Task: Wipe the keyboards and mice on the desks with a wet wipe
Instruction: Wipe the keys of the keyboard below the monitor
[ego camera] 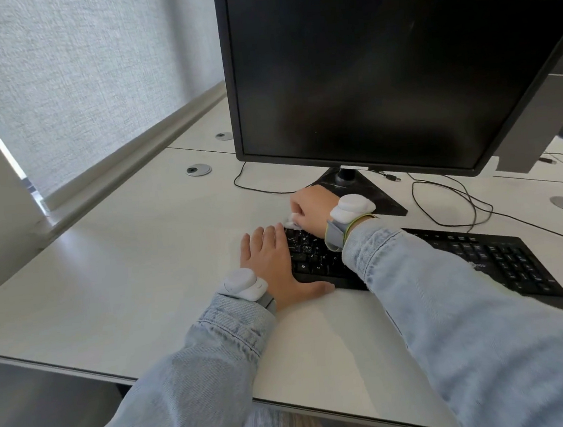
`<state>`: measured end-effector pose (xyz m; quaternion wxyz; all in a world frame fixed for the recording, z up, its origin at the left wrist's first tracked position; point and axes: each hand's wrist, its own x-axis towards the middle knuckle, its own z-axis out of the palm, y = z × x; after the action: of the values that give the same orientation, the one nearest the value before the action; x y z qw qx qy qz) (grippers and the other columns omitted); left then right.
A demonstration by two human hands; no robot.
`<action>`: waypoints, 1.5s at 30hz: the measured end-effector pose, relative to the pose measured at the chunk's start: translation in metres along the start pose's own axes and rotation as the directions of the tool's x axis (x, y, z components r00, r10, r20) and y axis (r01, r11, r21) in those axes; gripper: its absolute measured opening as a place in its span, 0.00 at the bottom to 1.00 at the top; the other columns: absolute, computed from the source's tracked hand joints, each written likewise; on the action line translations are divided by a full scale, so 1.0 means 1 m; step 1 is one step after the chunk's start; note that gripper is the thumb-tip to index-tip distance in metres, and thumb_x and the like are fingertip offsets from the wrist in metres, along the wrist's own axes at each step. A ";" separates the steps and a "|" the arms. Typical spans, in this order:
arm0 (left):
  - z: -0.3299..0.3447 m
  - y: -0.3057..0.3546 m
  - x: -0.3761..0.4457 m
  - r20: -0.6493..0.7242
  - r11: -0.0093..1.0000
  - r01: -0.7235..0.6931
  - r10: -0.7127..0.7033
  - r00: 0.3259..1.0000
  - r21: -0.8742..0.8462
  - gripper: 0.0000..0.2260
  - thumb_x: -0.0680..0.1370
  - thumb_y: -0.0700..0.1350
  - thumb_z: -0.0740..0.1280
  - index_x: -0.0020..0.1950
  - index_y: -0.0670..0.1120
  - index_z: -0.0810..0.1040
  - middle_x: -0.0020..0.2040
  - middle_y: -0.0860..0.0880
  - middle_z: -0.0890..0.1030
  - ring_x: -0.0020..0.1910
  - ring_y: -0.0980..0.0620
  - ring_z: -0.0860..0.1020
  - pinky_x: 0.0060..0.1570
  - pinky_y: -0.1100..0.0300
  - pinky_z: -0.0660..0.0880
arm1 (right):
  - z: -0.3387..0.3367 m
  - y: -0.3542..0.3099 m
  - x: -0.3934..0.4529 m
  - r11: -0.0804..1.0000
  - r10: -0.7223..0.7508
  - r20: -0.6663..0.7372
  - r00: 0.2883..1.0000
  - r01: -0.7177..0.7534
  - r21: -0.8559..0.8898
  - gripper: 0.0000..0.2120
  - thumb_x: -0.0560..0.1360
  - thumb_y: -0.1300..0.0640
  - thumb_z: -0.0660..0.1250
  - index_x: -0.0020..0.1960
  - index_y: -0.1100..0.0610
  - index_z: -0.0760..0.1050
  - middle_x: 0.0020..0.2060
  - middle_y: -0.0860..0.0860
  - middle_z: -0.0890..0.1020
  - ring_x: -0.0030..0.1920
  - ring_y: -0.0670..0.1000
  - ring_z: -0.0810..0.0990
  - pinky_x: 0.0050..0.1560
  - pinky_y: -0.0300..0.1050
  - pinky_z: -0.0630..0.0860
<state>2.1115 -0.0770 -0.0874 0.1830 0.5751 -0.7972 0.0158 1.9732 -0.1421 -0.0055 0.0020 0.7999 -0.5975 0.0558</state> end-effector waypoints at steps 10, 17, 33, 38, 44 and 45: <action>-0.006 0.003 0.000 0.020 0.999 -0.041 0.042 0.999 -0.019 0.65 0.52 0.83 0.49 0.80 0.43 0.57 0.76 0.51 0.64 0.77 0.47 0.59 0.77 0.47 0.50 | -0.001 0.012 -0.005 0.998 -0.033 -0.040 0.999 0.035 0.053 0.04 0.75 0.57 0.66 0.42 0.55 0.76 0.39 0.46 0.76 0.43 0.49 0.77 0.42 0.40 0.69; -0.012 0.013 0.010 0.078 0.993 -0.113 0.115 0.990 -0.027 0.68 0.51 0.83 0.48 0.81 0.41 0.51 0.80 0.49 0.58 0.80 0.48 0.53 0.79 0.47 0.44 | -0.004 0.024 -0.016 0.997 -0.070 -0.021 0.997 0.071 0.026 0.04 0.76 0.56 0.66 0.45 0.55 0.79 0.37 0.45 0.76 0.41 0.46 0.74 0.42 0.38 0.66; -0.020 0.042 0.026 0.209 0.966 -0.252 0.237 0.949 0.049 0.64 0.58 0.85 0.56 0.82 0.43 0.50 0.79 0.51 0.60 0.79 0.46 0.54 0.78 0.42 0.43 | -0.015 0.051 -0.051 0.997 0.075 0.052 0.996 -0.073 -0.032 0.08 0.78 0.56 0.63 0.47 0.56 0.80 0.45 0.50 0.81 0.46 0.51 0.80 0.50 0.48 0.79; -0.019 0.060 0.028 0.245 0.958 -0.275 0.249 0.937 0.078 0.65 0.57 0.85 0.55 0.81 0.43 0.50 0.77 0.50 0.62 0.77 0.47 0.57 0.78 0.43 0.44 | -0.016 0.072 -0.064 0.991 0.132 0.071 0.989 -0.130 -0.028 0.08 0.78 0.55 0.63 0.44 0.55 0.80 0.43 0.51 0.82 0.44 0.52 0.81 0.49 0.48 0.80; -0.020 0.066 0.029 0.294 0.955 -0.262 0.214 0.932 0.136 0.68 0.54 0.86 0.53 0.81 0.43 0.47 0.77 0.48 0.61 0.78 0.45 0.56 0.78 0.42 0.44 | -0.018 0.095 -0.079 0.982 0.188 0.095 0.978 -0.187 -0.020 0.09 0.77 0.58 0.63 0.39 0.56 0.77 0.42 0.53 0.82 0.44 0.55 0.81 0.43 0.44 0.75; -0.020 0.067 0.029 0.302 0.954 -0.262 0.211 0.930 0.142 0.67 0.55 0.86 0.55 0.81 0.43 0.47 0.78 0.48 0.61 0.78 0.44 0.55 0.78 0.41 0.43 | -0.019 0.099 -0.082 0.981 0.193 0.097 0.976 -0.193 -0.013 0.09 0.77 0.58 0.63 0.39 0.56 0.77 0.42 0.53 0.82 0.44 0.55 0.81 0.43 0.44 0.75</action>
<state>2.0476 -0.0763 -0.0475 0.0108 0.4849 -0.8741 0.0273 1.8541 -0.0907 -0.0006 -0.0314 0.7398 -0.6719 0.0154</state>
